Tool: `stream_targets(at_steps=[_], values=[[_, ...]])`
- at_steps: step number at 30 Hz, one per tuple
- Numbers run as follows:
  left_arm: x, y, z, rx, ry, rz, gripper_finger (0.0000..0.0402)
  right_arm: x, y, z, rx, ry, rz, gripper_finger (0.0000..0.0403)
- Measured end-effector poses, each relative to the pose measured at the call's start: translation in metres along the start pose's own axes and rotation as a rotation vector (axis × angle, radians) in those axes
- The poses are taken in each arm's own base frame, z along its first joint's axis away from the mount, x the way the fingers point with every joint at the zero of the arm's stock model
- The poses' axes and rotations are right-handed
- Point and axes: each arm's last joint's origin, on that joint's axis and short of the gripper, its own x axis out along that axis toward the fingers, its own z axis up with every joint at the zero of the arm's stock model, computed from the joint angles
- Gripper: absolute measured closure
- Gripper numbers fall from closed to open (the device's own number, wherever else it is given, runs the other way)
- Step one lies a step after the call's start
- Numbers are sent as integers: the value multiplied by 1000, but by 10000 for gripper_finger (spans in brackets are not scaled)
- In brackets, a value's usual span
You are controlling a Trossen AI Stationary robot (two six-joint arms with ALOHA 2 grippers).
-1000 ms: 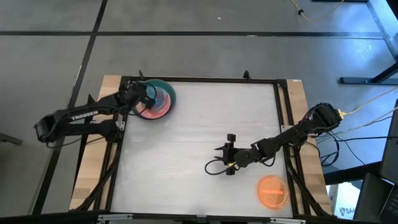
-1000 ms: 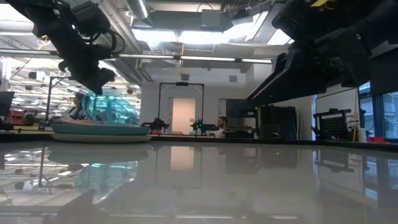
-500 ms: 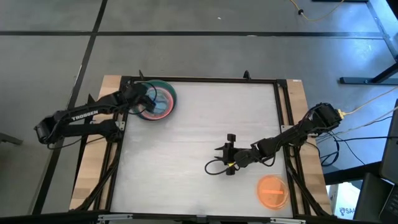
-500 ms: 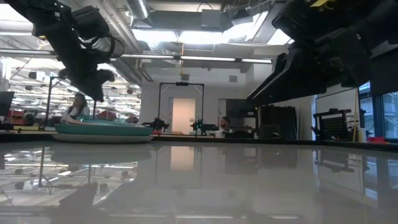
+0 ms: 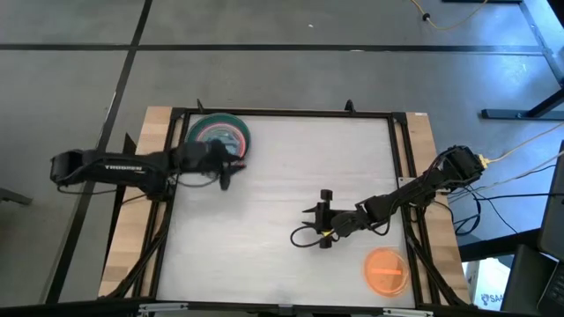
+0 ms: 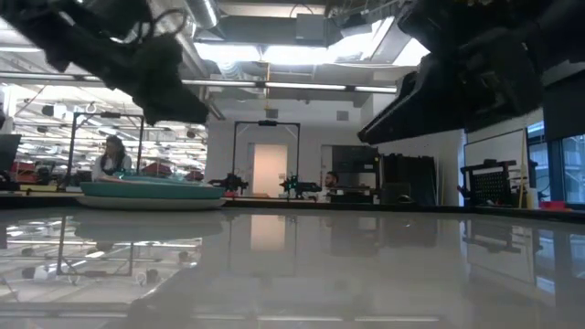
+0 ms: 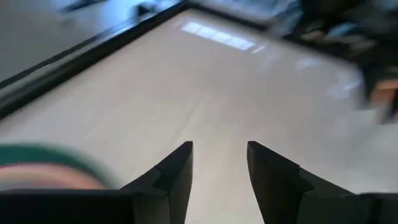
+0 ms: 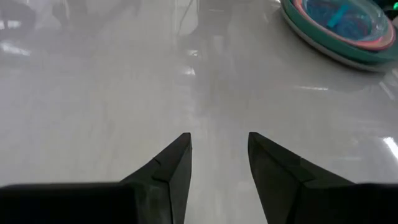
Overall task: Stack plastic plates
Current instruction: Stack the light orange plate on top of the light blue plate
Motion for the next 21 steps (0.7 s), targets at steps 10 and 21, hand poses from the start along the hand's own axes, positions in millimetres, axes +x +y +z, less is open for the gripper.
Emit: stream_targets(at_steps=[10, 21], values=[[-5, -60, -32, 23, -187, -338, 256, -15, 9, 27, -115, 197, 47, 253], [10, -83, -56, 50, -171, -272, 256, -84, 32, 19, 170, 568, 194, 253]])
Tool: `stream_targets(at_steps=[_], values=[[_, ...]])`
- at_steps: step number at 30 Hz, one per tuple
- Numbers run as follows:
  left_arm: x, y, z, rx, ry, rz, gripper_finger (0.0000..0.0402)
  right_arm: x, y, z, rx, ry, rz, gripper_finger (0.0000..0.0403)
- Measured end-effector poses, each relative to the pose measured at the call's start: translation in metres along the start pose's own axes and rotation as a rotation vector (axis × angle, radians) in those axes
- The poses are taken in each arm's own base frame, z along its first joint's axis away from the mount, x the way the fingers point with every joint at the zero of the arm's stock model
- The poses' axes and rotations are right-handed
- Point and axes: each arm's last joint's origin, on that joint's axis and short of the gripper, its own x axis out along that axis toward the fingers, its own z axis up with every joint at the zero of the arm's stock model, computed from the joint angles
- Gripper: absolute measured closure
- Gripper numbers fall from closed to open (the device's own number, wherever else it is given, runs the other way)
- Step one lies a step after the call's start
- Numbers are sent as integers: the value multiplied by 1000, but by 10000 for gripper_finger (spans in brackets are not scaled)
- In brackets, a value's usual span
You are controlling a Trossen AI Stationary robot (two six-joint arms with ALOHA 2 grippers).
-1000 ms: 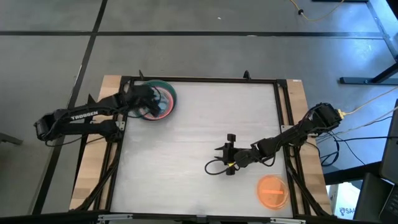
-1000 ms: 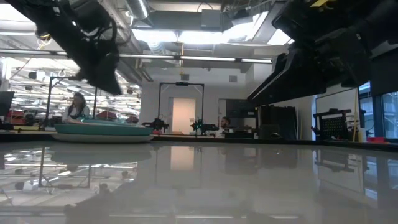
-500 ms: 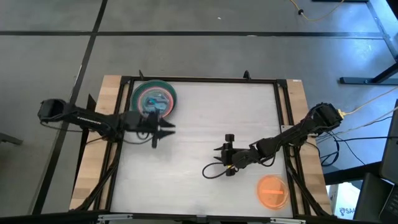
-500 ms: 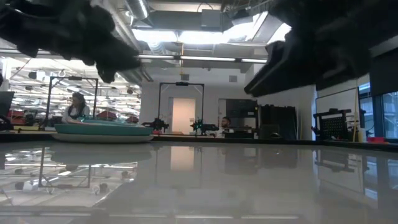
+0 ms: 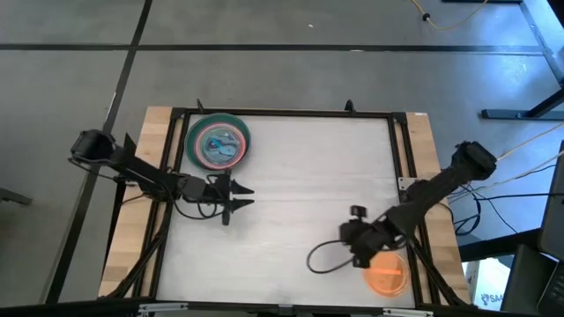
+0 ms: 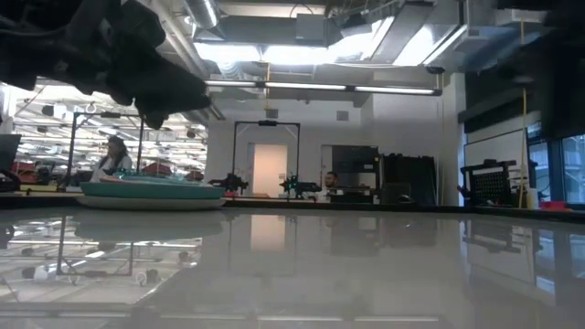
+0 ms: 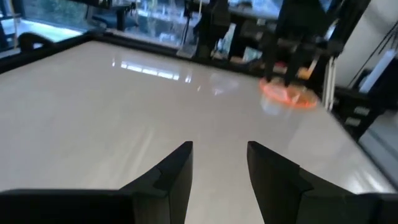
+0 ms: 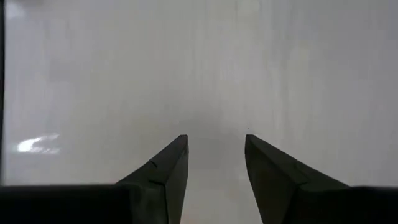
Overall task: Stack plastic plates
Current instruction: Stack the light orange plate on top of the light blue plate
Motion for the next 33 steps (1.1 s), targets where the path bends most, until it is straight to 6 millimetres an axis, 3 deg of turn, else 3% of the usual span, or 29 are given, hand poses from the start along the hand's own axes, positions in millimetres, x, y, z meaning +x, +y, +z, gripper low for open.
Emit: stream_targets(at_steps=[7, 16, 24, 33], values=[[10, -2, -3, -44, -66, -20, 256, -24, 13, -41, 268, 236, 23, 253], [12, -2, -8, -44, -41, -14, 256, -8, 15, -100, 370, 405, -46, 253], [12, -2, -8, -69, -39, -14, 256, 5, 12, -116, 366, 411, -21, 253], [12, -2, -8, -71, -38, -15, 256, 15, 14, -119, 369, 368, 72, 267]])
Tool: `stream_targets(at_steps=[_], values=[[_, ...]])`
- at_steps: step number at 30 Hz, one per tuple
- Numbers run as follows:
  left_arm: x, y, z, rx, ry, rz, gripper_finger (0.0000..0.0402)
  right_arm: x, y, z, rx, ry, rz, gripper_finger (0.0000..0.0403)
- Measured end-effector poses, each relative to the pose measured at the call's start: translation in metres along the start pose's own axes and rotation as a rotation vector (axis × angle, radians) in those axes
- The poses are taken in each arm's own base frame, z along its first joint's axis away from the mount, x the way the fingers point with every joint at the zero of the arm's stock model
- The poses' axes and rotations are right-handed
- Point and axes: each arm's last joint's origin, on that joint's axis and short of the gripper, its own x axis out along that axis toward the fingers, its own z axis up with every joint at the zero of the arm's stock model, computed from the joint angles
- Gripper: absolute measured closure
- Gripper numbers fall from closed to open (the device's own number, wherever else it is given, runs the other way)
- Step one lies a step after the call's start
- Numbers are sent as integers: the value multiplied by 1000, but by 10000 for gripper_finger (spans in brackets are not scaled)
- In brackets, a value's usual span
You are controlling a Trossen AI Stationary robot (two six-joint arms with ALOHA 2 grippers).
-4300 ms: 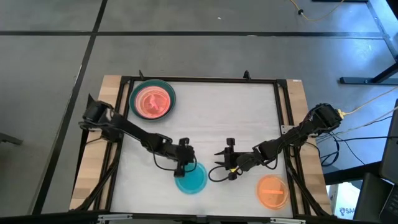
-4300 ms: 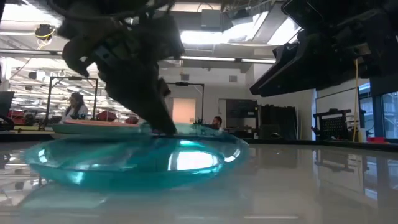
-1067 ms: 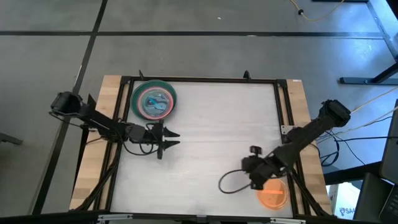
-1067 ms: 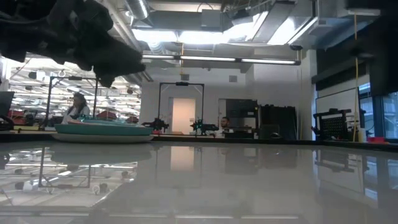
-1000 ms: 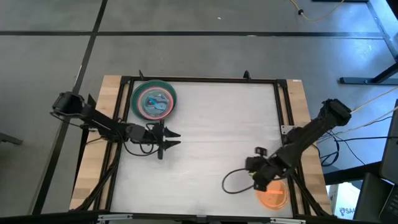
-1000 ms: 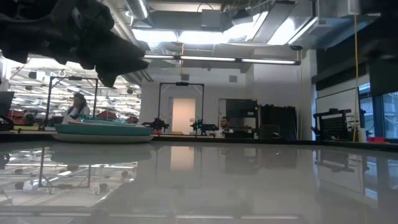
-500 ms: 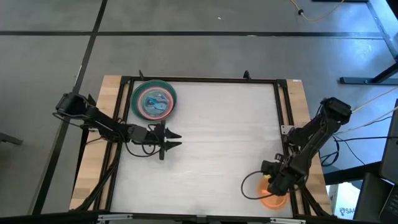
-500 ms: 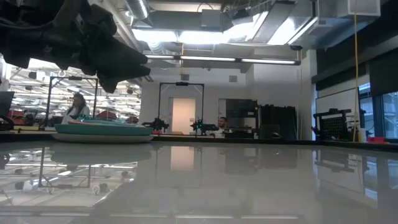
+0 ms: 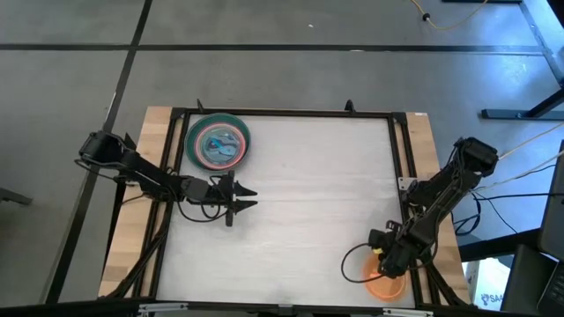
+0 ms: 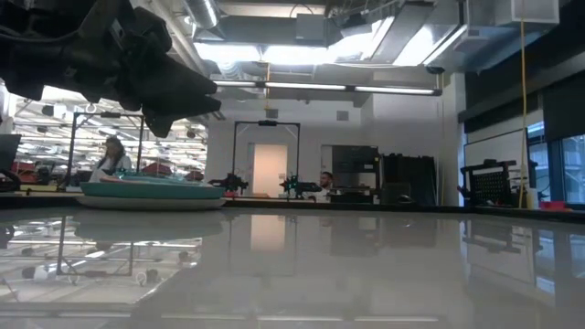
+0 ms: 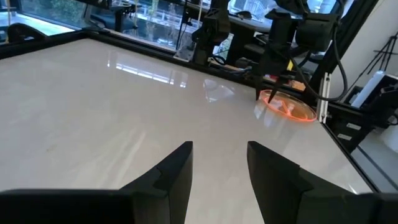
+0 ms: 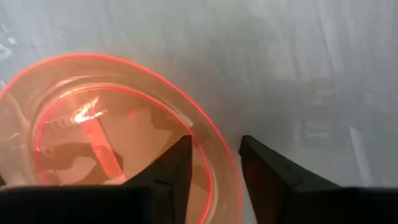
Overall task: Stack plastic plates
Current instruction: Stack the light orange plate on top of the light blue plate
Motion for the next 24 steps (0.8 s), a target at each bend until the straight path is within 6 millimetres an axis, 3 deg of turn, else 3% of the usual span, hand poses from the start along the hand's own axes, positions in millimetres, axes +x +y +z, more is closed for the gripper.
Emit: stream_targets(at_steps=[9, 17, 24], values=[[0, 0, 0, 2, 1, 1, 256, 1, -1, 1, -68, -54, -14, 391], [0, 0, 0, 1, -4, 10, 256, 0, -5, 12, -87, -159, -56, 388], [0, 0, 0, 0, -4, 10, 256, -13, -20, 50, -68, -357, -122, 399]])
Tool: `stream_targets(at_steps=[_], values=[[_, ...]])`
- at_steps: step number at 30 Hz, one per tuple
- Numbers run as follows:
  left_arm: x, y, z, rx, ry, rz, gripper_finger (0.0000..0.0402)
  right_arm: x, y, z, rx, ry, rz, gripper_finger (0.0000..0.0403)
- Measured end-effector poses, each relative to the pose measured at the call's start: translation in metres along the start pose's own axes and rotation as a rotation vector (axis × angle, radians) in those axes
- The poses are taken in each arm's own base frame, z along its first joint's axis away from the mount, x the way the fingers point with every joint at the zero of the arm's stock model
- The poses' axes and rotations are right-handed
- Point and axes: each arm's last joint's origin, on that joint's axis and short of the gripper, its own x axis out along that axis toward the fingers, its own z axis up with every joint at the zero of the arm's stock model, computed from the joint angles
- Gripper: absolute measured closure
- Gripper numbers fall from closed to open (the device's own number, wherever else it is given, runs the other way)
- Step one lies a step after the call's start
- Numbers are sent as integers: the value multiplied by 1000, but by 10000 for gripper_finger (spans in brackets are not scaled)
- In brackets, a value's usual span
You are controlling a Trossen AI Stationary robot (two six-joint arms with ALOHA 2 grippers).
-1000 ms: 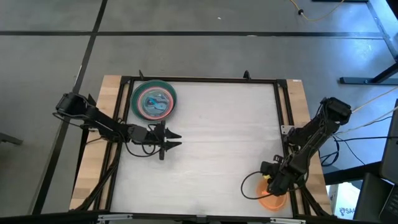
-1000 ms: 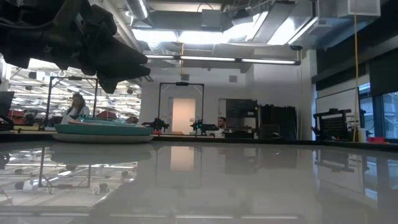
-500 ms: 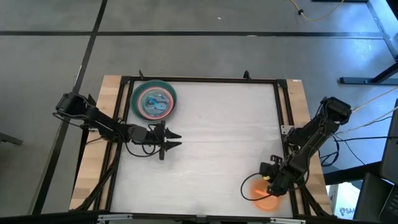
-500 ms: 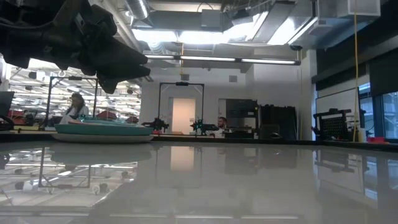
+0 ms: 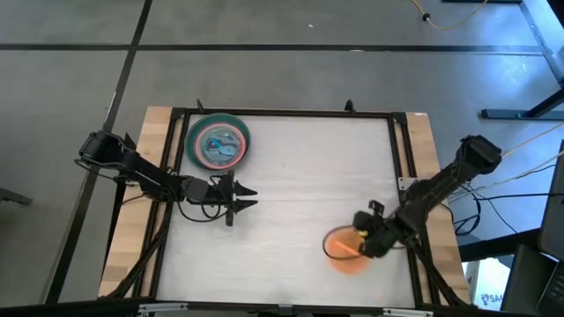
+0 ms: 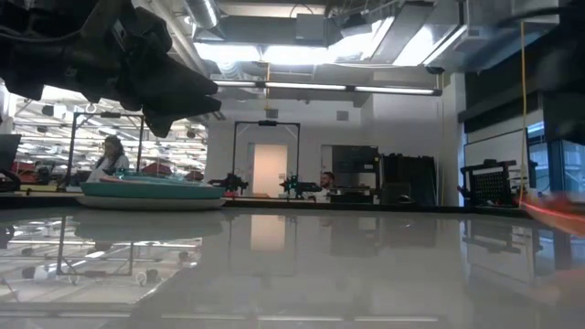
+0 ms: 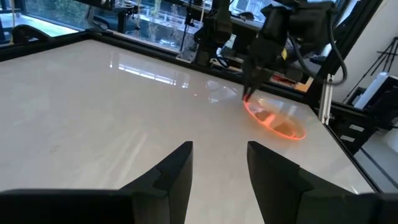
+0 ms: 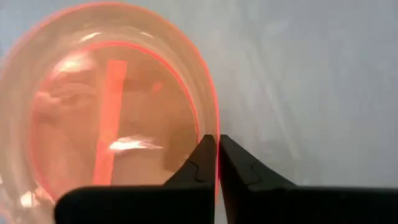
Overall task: Stack plastic plates
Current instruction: Stack the light orange plate on top of the light blue plate
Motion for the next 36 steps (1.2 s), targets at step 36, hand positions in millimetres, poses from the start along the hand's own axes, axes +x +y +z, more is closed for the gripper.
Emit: stream_targets(at_steps=[36], values=[[107, -34, -12, 454, 306, -49, 256, 55, -59, 132, 57, -505, -84, 245]])
